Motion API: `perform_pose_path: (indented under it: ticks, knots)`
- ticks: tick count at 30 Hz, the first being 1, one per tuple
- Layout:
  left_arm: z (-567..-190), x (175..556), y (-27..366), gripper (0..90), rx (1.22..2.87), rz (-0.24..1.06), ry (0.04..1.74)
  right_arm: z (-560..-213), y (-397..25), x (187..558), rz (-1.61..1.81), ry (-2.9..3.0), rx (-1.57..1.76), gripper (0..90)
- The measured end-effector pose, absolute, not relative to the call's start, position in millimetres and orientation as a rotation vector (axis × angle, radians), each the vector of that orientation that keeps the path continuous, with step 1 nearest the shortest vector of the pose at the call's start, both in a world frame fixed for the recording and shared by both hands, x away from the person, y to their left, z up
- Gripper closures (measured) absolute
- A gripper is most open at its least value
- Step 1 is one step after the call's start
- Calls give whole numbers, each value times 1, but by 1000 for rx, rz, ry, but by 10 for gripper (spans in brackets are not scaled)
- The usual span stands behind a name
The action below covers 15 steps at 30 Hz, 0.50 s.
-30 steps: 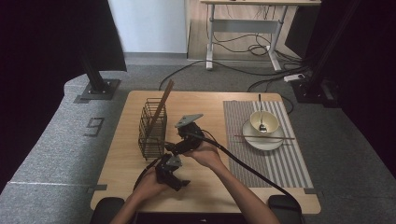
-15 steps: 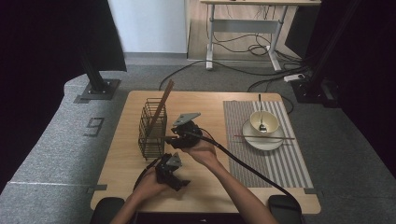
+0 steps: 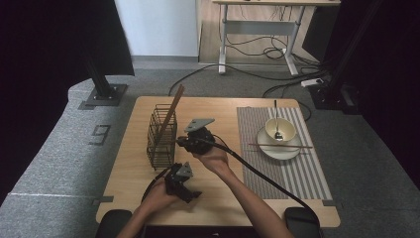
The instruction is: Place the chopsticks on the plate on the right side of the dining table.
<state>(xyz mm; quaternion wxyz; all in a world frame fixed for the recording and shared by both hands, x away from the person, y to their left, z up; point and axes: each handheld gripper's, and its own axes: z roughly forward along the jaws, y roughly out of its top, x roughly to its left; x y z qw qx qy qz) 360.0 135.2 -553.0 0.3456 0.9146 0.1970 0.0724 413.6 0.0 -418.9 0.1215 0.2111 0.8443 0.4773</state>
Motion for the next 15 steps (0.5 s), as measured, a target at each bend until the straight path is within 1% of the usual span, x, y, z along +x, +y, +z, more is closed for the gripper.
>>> perform_pose_path:
  ticks: [15]
  knots:
    - [-553, 360, 136, 0, 2374, 187, 517, -402, -9, 404, 1410, 2482, 569, 824]
